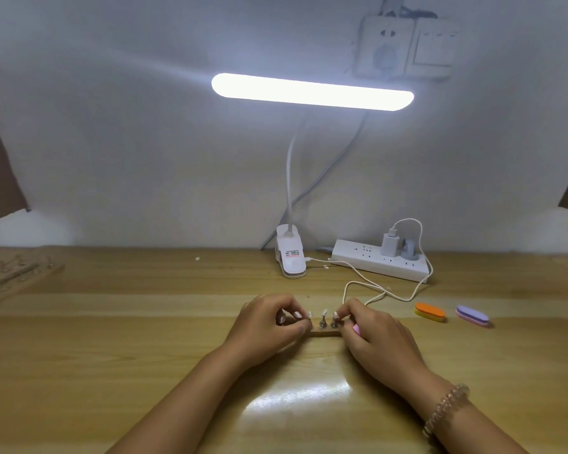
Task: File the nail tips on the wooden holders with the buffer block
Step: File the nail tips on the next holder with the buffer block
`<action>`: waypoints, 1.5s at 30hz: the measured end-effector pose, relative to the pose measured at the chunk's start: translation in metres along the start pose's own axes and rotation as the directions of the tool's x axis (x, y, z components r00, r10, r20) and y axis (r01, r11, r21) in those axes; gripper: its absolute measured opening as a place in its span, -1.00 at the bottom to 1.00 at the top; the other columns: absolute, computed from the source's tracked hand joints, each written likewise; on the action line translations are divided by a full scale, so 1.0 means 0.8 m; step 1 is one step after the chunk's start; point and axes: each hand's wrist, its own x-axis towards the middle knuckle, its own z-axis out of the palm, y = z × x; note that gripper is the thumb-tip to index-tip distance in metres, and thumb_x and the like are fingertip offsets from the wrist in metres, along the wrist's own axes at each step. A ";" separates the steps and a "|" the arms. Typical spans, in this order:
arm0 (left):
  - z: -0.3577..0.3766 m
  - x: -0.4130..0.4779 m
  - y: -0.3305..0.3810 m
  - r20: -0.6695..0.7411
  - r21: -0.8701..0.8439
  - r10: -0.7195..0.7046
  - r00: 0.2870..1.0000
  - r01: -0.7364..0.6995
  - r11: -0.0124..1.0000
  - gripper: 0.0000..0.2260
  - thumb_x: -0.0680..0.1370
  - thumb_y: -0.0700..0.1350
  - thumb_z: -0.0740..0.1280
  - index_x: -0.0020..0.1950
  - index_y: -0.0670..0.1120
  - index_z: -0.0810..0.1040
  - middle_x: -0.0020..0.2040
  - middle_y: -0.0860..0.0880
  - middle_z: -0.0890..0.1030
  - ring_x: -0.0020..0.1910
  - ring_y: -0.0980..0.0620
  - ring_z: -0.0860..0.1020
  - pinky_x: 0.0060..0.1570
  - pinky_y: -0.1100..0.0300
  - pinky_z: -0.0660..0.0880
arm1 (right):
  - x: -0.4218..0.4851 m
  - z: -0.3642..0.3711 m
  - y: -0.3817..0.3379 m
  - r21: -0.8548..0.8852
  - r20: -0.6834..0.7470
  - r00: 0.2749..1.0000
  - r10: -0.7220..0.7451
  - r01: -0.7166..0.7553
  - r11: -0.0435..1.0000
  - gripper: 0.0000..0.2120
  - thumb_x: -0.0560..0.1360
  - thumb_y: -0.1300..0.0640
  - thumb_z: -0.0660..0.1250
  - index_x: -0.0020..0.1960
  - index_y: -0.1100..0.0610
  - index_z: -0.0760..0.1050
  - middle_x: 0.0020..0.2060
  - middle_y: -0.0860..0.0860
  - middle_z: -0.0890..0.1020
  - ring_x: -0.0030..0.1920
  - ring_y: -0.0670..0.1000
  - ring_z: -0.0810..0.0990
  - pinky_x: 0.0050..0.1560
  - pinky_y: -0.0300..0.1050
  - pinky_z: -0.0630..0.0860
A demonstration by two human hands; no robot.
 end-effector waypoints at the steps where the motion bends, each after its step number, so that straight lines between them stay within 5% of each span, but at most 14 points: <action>1: 0.000 0.000 0.000 -0.003 0.000 -0.001 1.000 0.001 1.000 -0.92 0.44 -0.01 0.49 -0.23 0.11 0.61 -0.27 0.28 0.59 -0.28 0.20 0.45 -0.22 0.21 0.35 | -0.001 0.000 0.000 0.000 0.002 1.000 -0.003 0.003 1.000 -0.91 0.56 0.03 0.17 -0.02 -0.15 0.40 -0.27 -0.16 0.57 -0.22 -0.06 0.49 -0.32 -0.13 0.29; 8: 0.001 -0.002 -0.002 -0.013 -0.024 -0.017 1.000 0.017 1.000 -0.89 0.41 0.02 0.50 -0.25 0.14 0.59 -0.25 0.24 0.60 -0.28 0.21 0.45 -0.23 0.23 0.36 | -0.004 0.000 0.001 0.003 0.028 1.000 -0.004 0.004 1.000 -0.90 0.57 0.02 0.17 0.03 -0.16 0.39 -0.35 -0.17 0.50 -0.26 -0.09 0.46 -0.35 -0.20 0.30; 13: -0.002 -0.001 0.000 0.045 -0.055 -0.020 0.999 0.022 0.998 -0.88 0.41 0.04 0.49 -0.24 0.26 0.60 -0.20 0.31 0.61 -0.23 0.22 0.49 -0.15 0.21 0.42 | -0.005 -0.008 0.001 0.206 0.056 0.996 0.074 -0.084 0.975 -0.90 0.53 0.04 0.25 -0.01 -0.17 0.45 -0.37 -0.06 0.53 -0.31 -0.11 0.49 -0.26 -0.10 0.40; 17: 0.000 0.001 -0.001 0.053 -0.076 -0.006 0.999 0.010 0.997 -0.92 0.37 0.11 0.44 -0.18 0.16 0.64 -0.20 0.24 0.62 -0.25 0.16 0.48 -0.13 0.14 0.44 | -0.004 -0.007 -0.003 0.356 0.087 0.991 0.101 -0.126 0.926 -0.86 0.44 -0.15 0.41 -0.04 -0.17 0.53 -0.47 -0.10 0.48 -0.40 -0.15 0.42 -0.29 -0.11 0.33; 32: 0.002 0.001 0.004 0.059 -0.080 -0.026 0.998 0.031 0.996 -0.86 0.33 0.15 0.44 -0.14 0.22 0.64 -0.24 0.25 0.63 -0.22 0.16 0.54 -0.07 0.12 0.50 | 0.010 0.005 -0.014 0.284 0.062 0.972 0.226 -0.235 0.930 -0.90 0.39 -0.13 0.41 -0.19 -0.13 0.57 -0.53 -0.25 0.50 -0.39 -0.17 0.43 -0.35 -0.17 0.28; 39: 0.001 0.000 0.005 0.050 -0.066 -0.035 0.998 0.039 0.997 -0.85 0.32 0.15 0.45 -0.13 0.24 0.63 -0.25 0.22 0.64 -0.21 0.16 0.57 -0.05 0.08 0.54 | 0.011 0.005 -0.015 0.359 0.109 0.967 0.230 -0.254 0.898 -0.95 0.40 -0.07 0.44 -0.19 -0.12 0.59 -0.54 -0.12 0.56 -0.42 -0.19 0.49 -0.23 -0.12 0.42; 45: 0.002 -0.004 0.005 -0.050 0.049 -0.045 0.998 0.048 0.998 -0.79 0.32 0.21 0.47 -0.18 0.14 0.59 -0.22 0.22 0.57 -0.20 0.23 0.49 -0.13 0.19 0.37 | 0.009 0.006 -0.017 0.357 0.098 0.970 0.221 -0.242 0.902 -0.89 0.38 -0.10 0.46 -0.19 -0.10 0.59 -0.53 -0.12 0.54 -0.39 -0.12 0.50 -0.24 -0.11 0.42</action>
